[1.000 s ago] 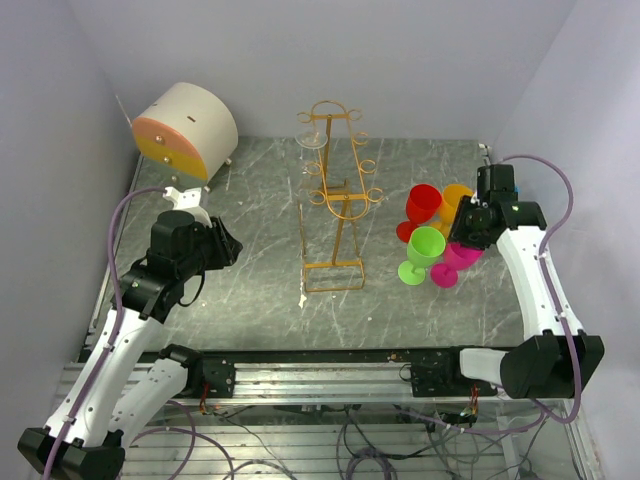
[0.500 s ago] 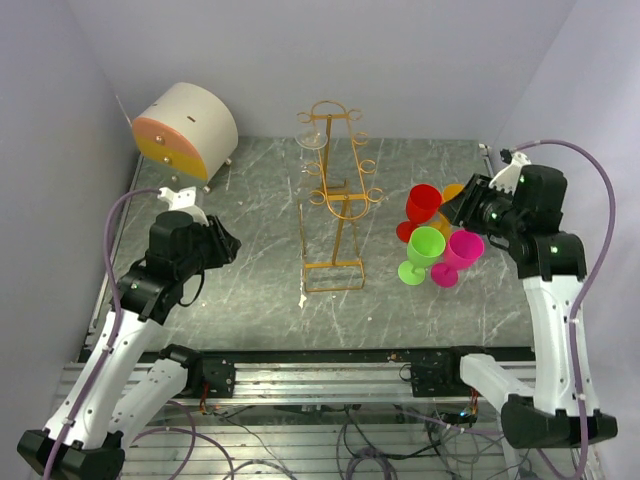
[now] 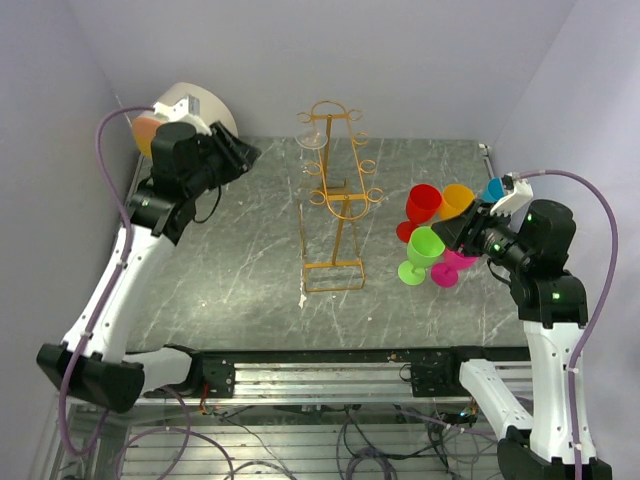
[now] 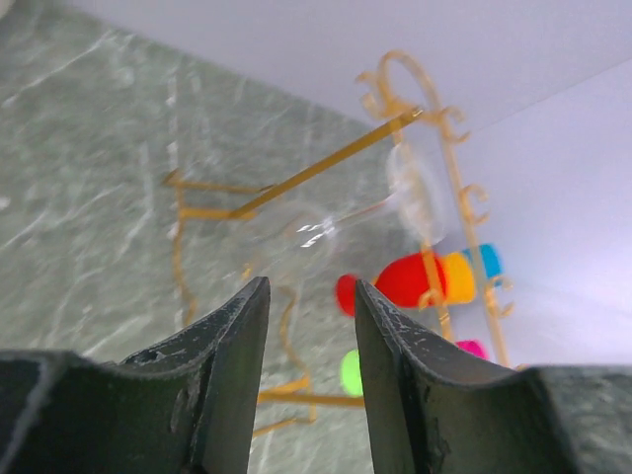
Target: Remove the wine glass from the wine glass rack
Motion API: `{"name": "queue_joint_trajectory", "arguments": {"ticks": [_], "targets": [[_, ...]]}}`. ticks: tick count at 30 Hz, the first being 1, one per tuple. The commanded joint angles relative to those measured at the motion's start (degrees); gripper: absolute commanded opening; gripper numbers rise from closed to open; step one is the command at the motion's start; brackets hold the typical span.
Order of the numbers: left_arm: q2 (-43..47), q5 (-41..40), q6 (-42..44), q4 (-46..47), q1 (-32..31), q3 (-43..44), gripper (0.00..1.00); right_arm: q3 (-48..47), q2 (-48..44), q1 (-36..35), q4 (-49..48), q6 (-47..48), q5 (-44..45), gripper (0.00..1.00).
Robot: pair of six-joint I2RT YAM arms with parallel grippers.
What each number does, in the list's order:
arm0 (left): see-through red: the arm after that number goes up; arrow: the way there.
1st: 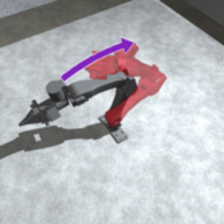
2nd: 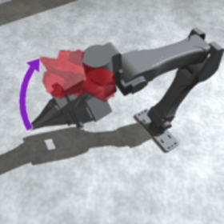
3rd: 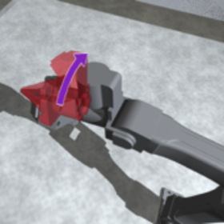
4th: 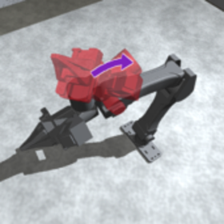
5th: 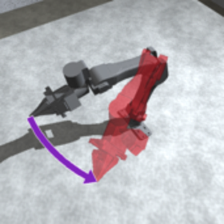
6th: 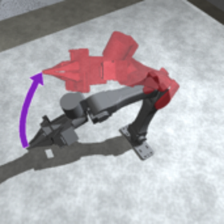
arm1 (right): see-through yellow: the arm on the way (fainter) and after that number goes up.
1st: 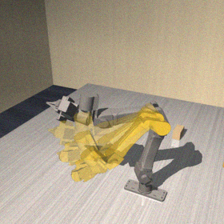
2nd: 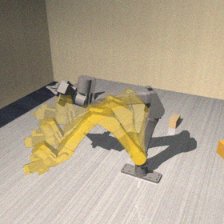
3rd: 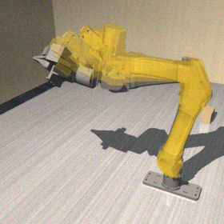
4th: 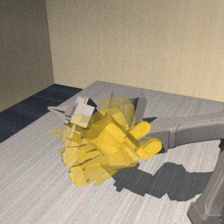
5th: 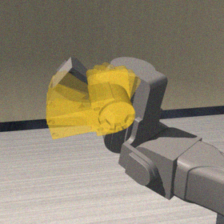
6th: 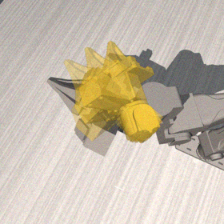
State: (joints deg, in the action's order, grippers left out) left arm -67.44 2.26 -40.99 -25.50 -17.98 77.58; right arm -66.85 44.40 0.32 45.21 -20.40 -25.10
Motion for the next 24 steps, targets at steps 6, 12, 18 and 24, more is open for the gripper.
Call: {"name": "queue_joint_trajectory", "arguments": {"ticks": [6, 12, 18, 24], "targets": [[-13.85, 18.52, -12.24, 15.53, 1.01, 9.96, 0.53, 0.35, -0.93, 0.21, -2.67, 0.34, -3.12, 0.39], [-18.93, 22.17, -16.97, 19.78, 1.1, 10.31, 0.53, -0.73, -1.6, 0.21, -2.32, 0.27, -2.56, 0.39], [-20.9, 25.61, -22.15, 25.34, 1.15, 8.57, 0.52, -0.35, -1.89, 0.21, -2.74, 0.01, -3.25, 0.38], [-22.54, 26.69, -24.27, 27.74, 1.12, 8.12, 0.5, -0.35, -2.1, 0.19, -2.86, -0.01, -3.21, 0.38]]}}
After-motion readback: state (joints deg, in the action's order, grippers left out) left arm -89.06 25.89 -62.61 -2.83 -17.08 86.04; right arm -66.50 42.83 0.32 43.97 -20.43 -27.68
